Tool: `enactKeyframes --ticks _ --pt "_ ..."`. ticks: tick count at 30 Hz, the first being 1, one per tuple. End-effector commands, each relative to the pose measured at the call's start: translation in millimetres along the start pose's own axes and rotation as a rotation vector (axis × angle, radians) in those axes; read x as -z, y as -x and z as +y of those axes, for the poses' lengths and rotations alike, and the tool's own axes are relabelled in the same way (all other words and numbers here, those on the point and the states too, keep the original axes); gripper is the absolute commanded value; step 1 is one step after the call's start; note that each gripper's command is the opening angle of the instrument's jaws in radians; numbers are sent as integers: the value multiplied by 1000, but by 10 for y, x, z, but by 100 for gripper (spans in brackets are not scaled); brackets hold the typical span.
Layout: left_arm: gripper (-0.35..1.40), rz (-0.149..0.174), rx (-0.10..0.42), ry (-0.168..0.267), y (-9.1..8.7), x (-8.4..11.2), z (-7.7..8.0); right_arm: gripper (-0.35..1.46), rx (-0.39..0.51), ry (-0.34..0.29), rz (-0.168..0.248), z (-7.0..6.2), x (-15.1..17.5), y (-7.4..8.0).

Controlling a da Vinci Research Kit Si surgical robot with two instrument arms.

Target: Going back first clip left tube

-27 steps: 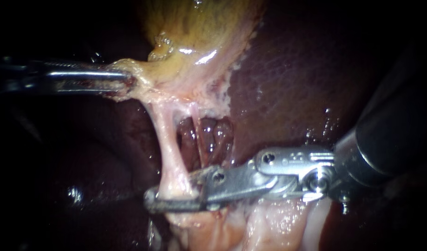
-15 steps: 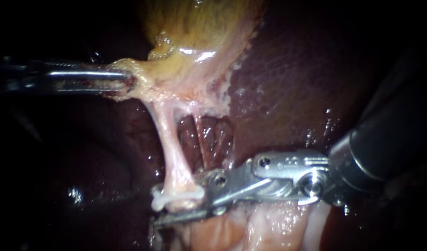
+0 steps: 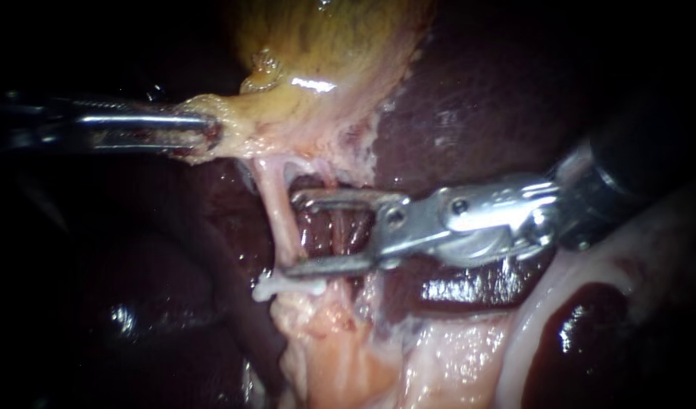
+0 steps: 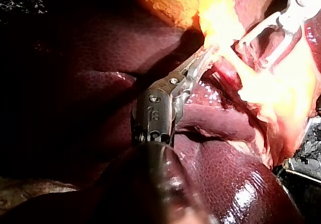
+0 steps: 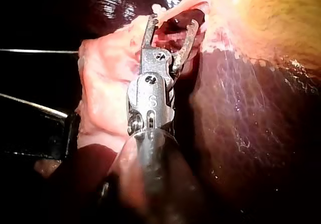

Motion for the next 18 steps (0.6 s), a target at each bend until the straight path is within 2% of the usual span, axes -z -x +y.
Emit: enactKeyframes --ticks 1,3,8,13,18 --pt "-35 0 -1 1 0 0 0 50 16 1 -3 1 14 0" --pt "-35 0 -1 1 0 0 0 50 14 4 -5 2 33 0" --pt "-35 0 0 0 -1 -1 1 50 18 -48 8 3 73 6" --pt "-35 1 0 -2 -2 -6 1 50 22 -68 12 -1 90 14" --pt "-35 4 1 -8 -4 -20 2 50 23 -72 13 -1 98 19"
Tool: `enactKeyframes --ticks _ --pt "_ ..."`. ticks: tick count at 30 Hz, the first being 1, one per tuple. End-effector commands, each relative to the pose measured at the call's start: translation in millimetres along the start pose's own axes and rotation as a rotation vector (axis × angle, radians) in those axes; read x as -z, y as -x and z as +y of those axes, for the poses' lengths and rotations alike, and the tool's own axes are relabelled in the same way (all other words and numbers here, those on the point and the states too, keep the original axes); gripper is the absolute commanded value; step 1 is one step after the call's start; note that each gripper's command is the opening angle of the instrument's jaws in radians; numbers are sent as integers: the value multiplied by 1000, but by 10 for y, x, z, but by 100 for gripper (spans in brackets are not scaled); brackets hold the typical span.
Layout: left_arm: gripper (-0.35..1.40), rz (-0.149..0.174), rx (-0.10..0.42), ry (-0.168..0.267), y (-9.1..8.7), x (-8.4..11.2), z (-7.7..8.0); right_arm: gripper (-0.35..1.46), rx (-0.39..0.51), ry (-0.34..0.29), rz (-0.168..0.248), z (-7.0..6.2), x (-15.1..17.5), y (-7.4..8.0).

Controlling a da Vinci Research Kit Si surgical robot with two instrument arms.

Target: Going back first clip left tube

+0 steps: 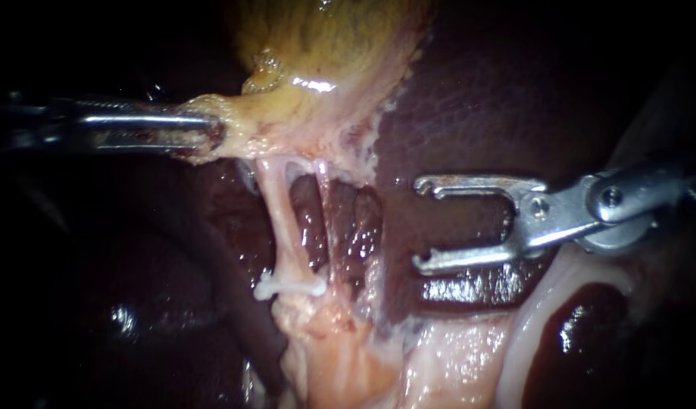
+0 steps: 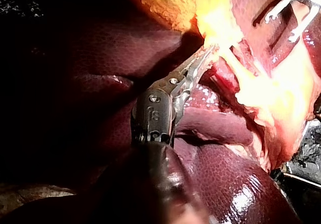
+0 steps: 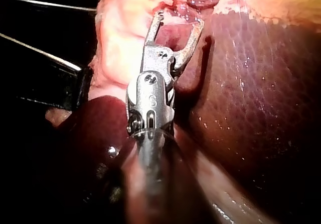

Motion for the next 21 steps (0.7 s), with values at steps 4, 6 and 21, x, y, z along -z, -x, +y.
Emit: enactKeyframes --ticks 4,6,21 --pt "-35 1 0 -6 2 -21 -3 50 1 -1 0 0 1 1" --pt "-35 2 -1 -5 4 -32 -6 50 1 -1 0 0 1 1" --pt "-35 1 -5 2 8 -50 -16 50 -125 -58 14 -2 -3 -3"
